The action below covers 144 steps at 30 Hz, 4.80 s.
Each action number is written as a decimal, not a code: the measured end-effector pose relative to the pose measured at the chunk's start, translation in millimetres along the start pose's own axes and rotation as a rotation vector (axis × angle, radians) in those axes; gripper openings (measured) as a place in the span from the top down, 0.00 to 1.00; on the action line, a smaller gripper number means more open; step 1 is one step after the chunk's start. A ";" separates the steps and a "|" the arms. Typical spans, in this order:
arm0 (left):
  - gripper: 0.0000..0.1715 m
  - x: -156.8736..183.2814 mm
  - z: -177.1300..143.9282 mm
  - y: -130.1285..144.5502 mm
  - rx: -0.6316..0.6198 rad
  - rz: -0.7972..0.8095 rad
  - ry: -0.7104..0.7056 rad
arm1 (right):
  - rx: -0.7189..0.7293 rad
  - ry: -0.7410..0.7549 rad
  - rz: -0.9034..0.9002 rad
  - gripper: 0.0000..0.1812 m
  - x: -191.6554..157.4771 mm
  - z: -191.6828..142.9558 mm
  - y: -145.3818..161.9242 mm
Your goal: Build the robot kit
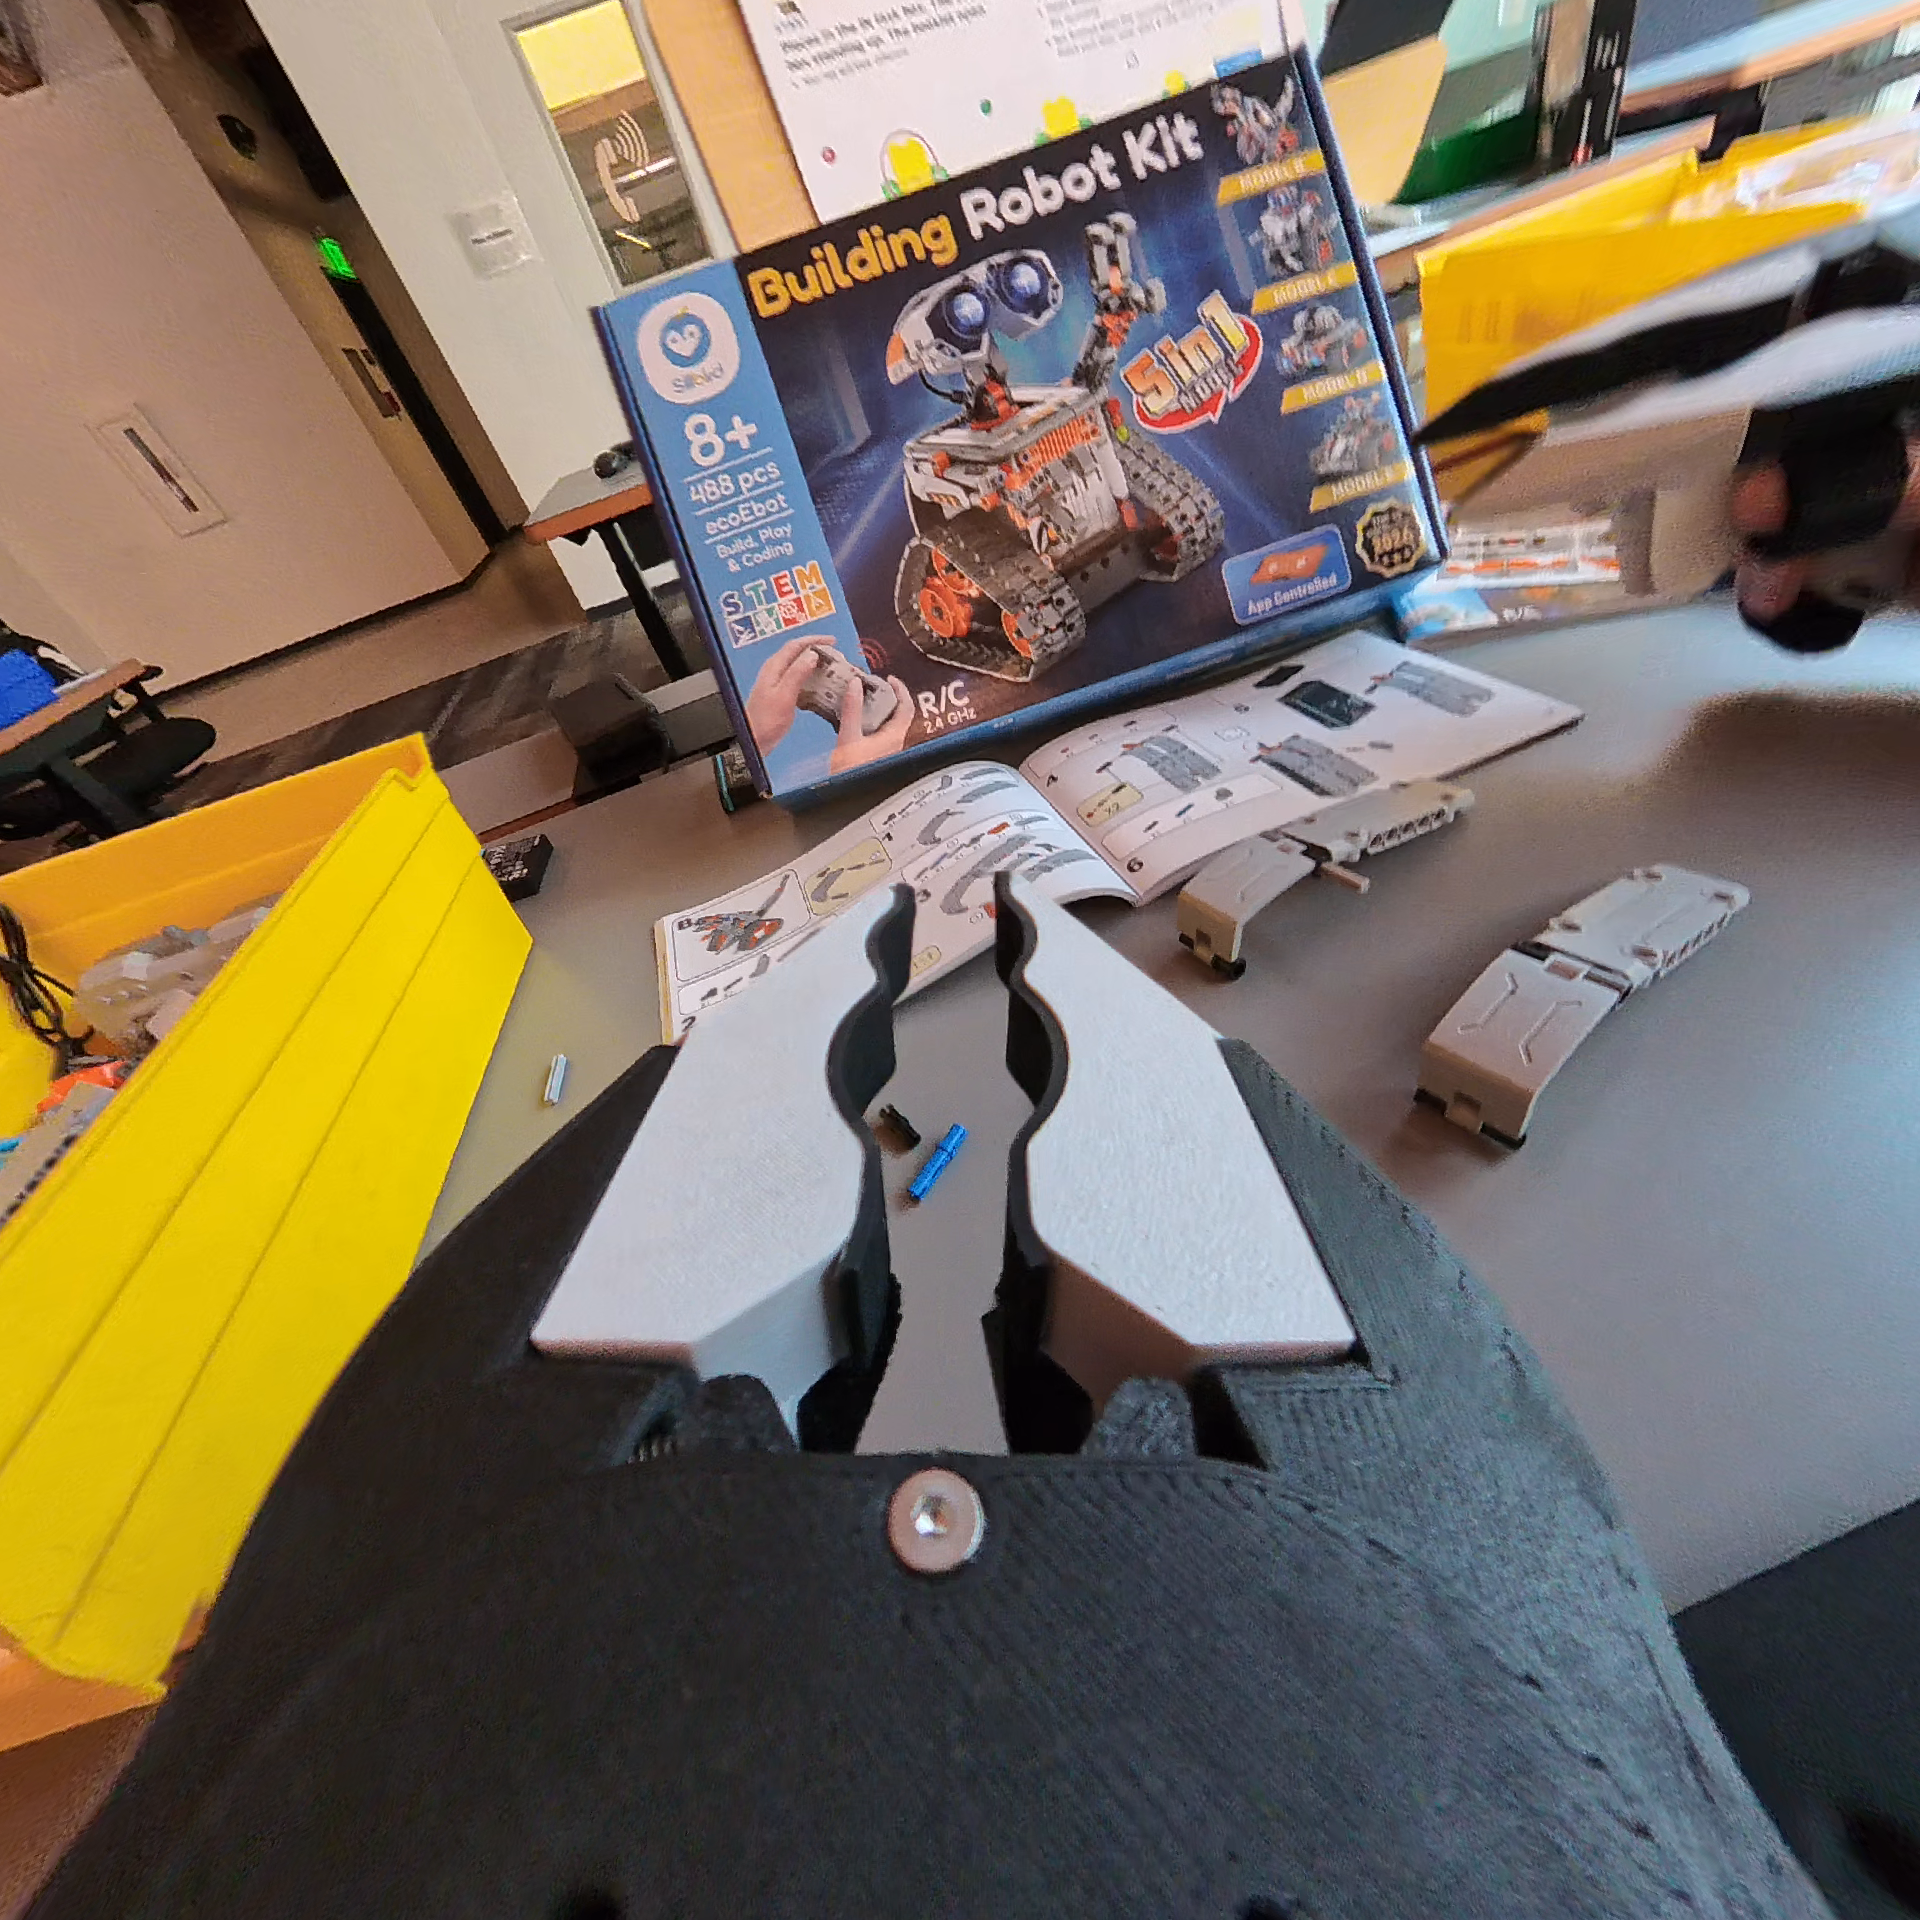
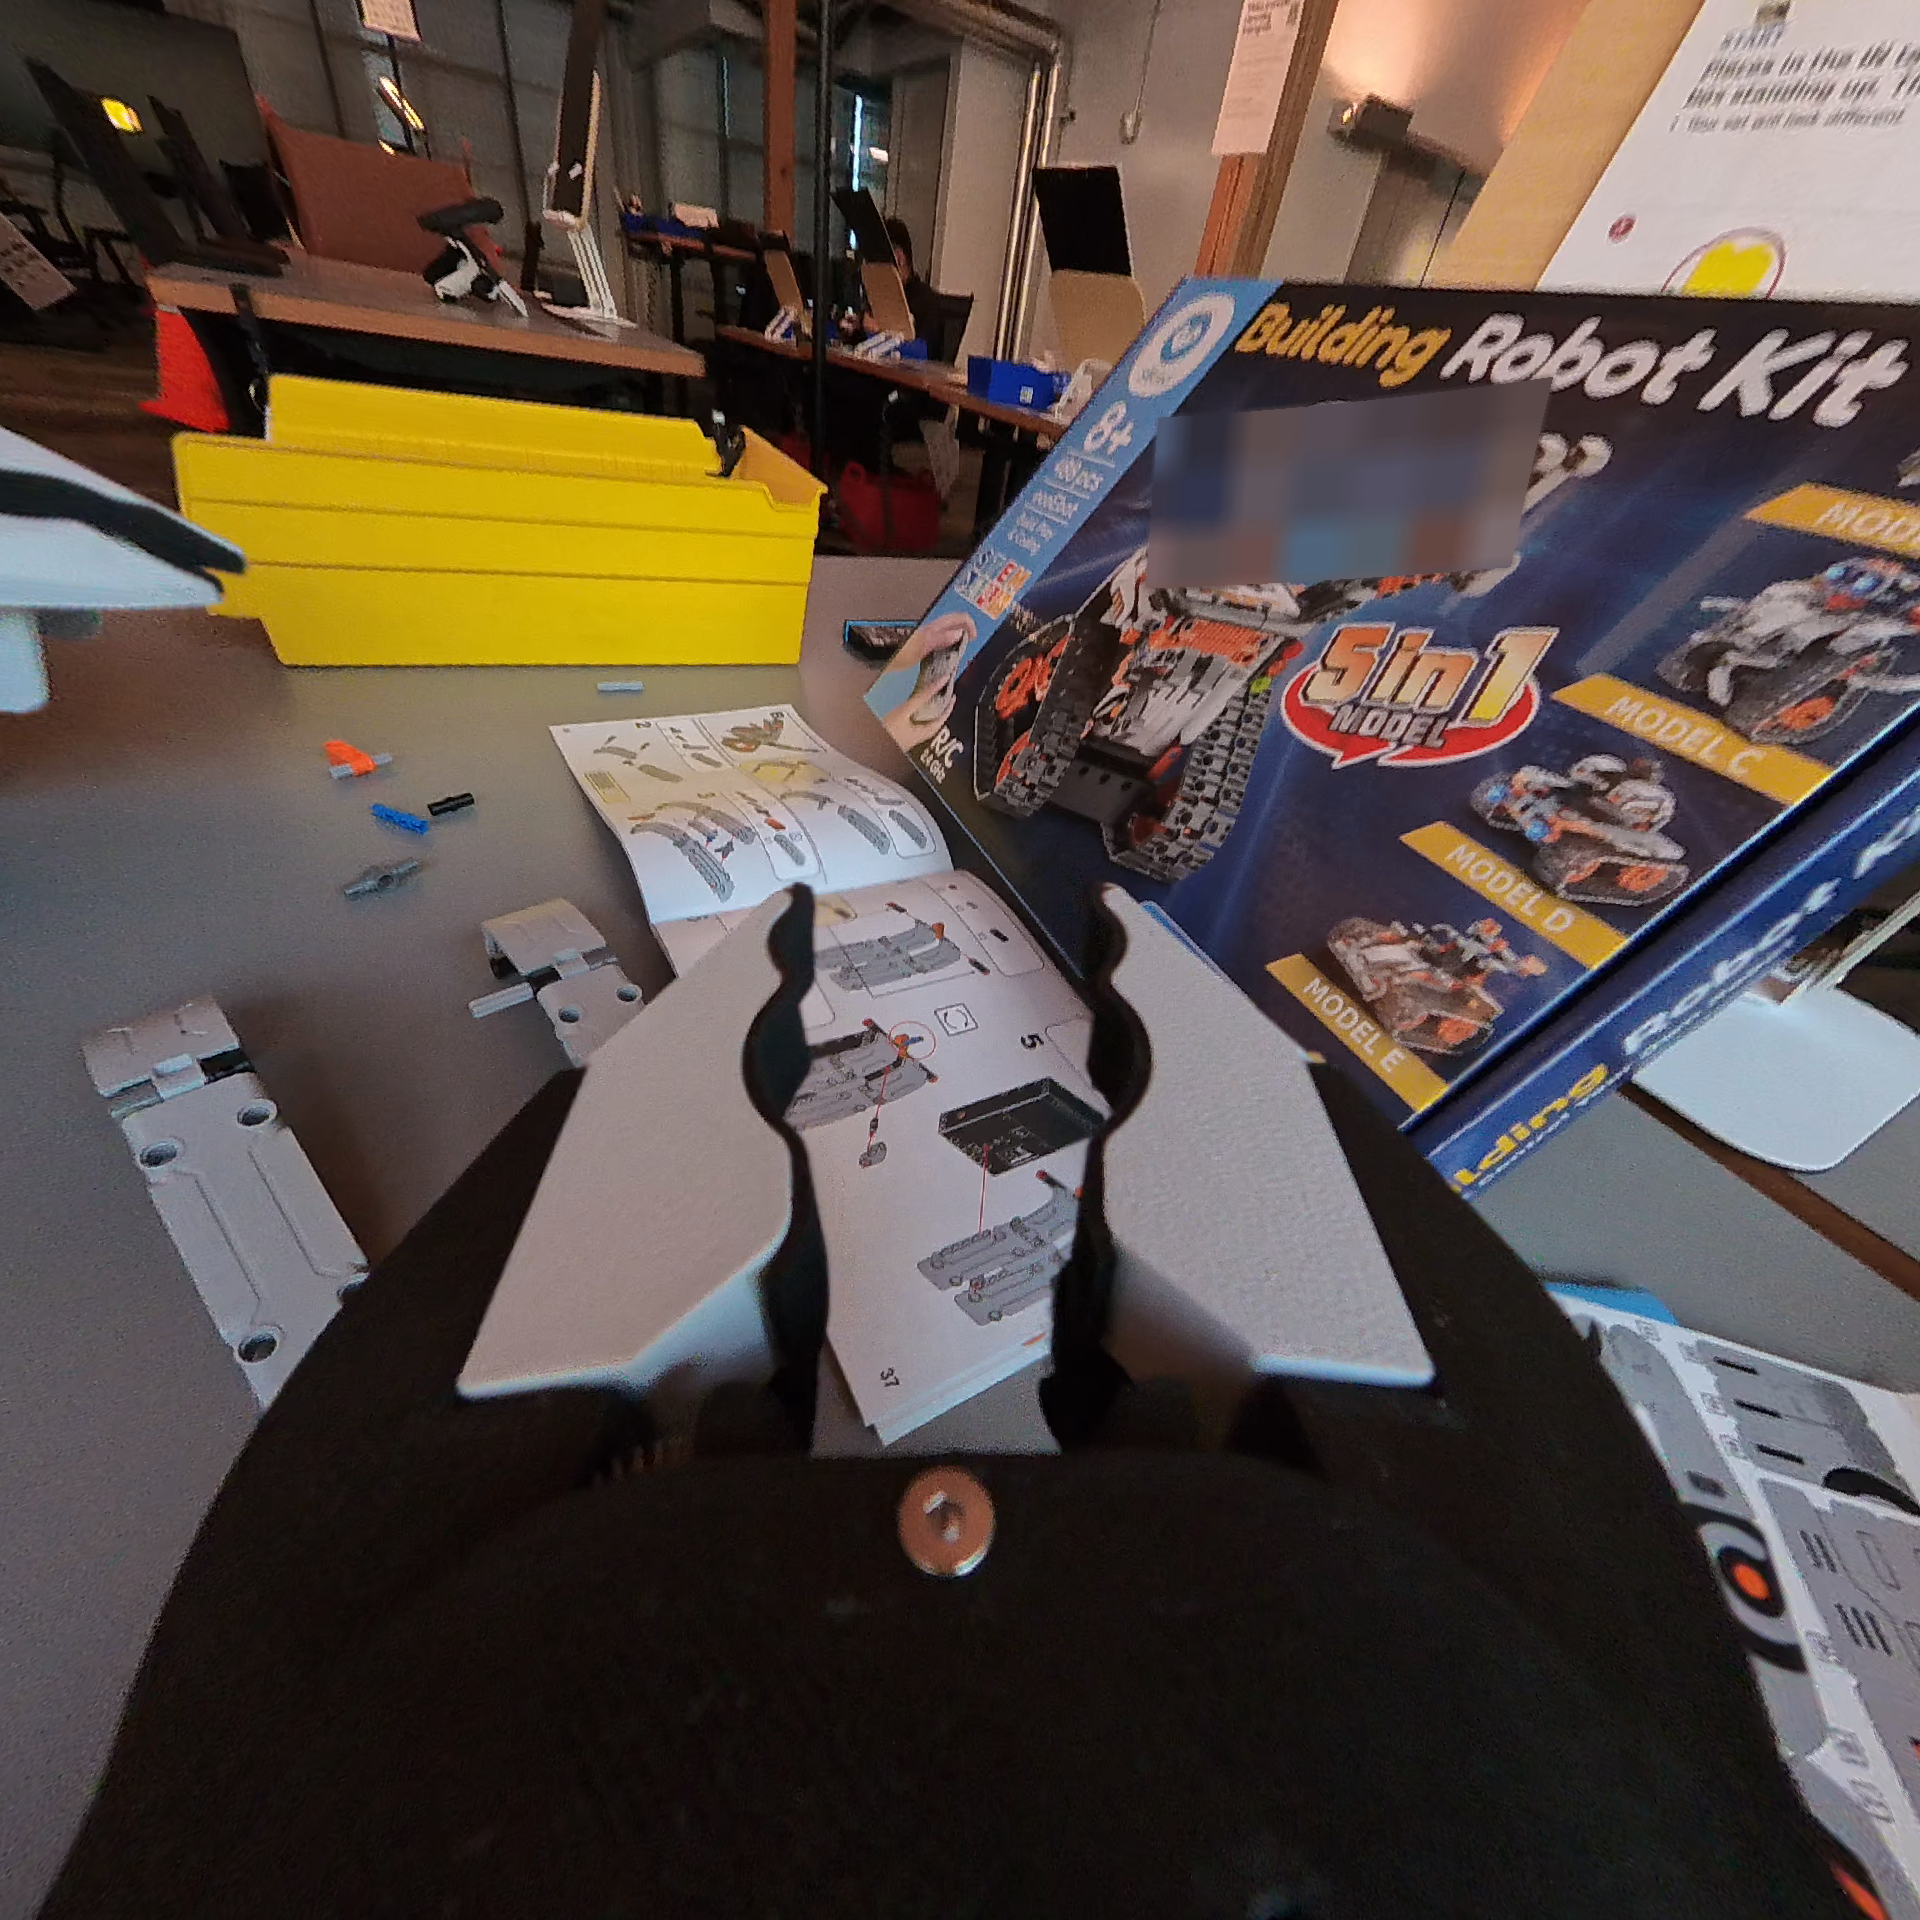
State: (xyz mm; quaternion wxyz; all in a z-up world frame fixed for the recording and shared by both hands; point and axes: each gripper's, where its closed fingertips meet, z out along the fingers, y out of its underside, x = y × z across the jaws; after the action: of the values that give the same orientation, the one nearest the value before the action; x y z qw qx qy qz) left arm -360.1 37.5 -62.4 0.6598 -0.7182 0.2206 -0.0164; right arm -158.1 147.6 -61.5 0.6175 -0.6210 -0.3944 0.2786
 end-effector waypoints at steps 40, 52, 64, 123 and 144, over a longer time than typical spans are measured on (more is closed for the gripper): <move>0.89 25.2 8.8 15.4 -0.081 0.100 0.121 | -0.378 -0.809 0.005 0.71 -162.4 -13.4 48.2; 0.89 24.6 10.2 18.3 -0.098 0.108 0.116 | -0.454 -0.751 -0.202 0.86 -169.0 -11.0 61.0; 0.90 19.8 8.9 15.8 -0.083 0.078 0.105 | 0.225 -0.084 -1.382 0.86 -191.5 -24.6 -75.4; 0.91 21.7 9.1 15.7 -0.080 0.098 0.105 | -0.444 -0.806 -0.122 0.86 -166.8 -19.3 58.9; 0.90 -39.1 -9.6 -2.4 0.065 -0.177 -0.089 | -0.376 -0.729 -0.120 0.71 -150.2 -17.1 43.8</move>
State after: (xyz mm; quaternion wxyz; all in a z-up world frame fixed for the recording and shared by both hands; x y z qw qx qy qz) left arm -397.7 41.8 -48.5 0.6877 -0.7132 0.1259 -0.0497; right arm -217.6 16.2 -124.5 0.3283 -0.5595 -0.6669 0.3667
